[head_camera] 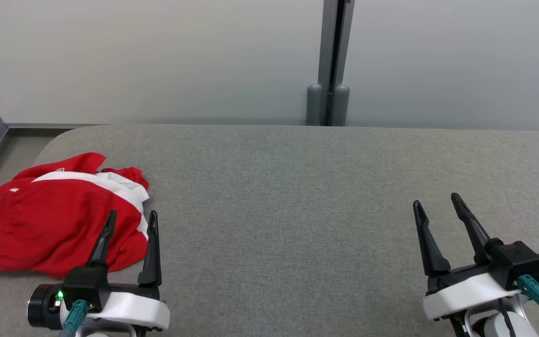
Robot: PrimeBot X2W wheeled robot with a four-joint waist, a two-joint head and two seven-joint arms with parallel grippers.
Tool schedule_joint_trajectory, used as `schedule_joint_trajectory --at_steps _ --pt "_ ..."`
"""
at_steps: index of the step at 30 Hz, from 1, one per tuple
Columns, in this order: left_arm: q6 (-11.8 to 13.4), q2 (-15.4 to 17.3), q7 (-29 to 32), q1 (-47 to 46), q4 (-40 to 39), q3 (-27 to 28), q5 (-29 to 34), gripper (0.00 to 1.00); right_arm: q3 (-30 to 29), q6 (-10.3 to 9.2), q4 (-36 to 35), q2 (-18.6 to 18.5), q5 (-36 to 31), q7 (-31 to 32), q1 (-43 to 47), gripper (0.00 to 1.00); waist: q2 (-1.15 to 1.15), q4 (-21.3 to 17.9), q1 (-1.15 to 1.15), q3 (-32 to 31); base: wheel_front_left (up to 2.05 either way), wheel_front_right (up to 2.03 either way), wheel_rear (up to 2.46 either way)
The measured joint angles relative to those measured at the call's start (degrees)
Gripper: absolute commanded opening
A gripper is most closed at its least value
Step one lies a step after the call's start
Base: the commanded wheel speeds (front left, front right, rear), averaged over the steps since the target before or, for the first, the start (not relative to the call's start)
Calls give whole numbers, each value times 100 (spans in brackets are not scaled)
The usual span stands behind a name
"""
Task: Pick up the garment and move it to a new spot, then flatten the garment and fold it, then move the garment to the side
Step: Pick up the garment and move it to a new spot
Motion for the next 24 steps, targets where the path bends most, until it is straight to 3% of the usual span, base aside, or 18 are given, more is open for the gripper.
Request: schedule_joint_trajectory --at_steps 15,24 --pt "-7 2 0 42 88 58 -37 100 186 0 23 -1 91 0 33 100 0 793 0 -17 0 0 0" --pt "-12 1 0 54 94 75 -93 100 266 0 33 -21 111 0 34 100 0 983 0 24 0 0 0"
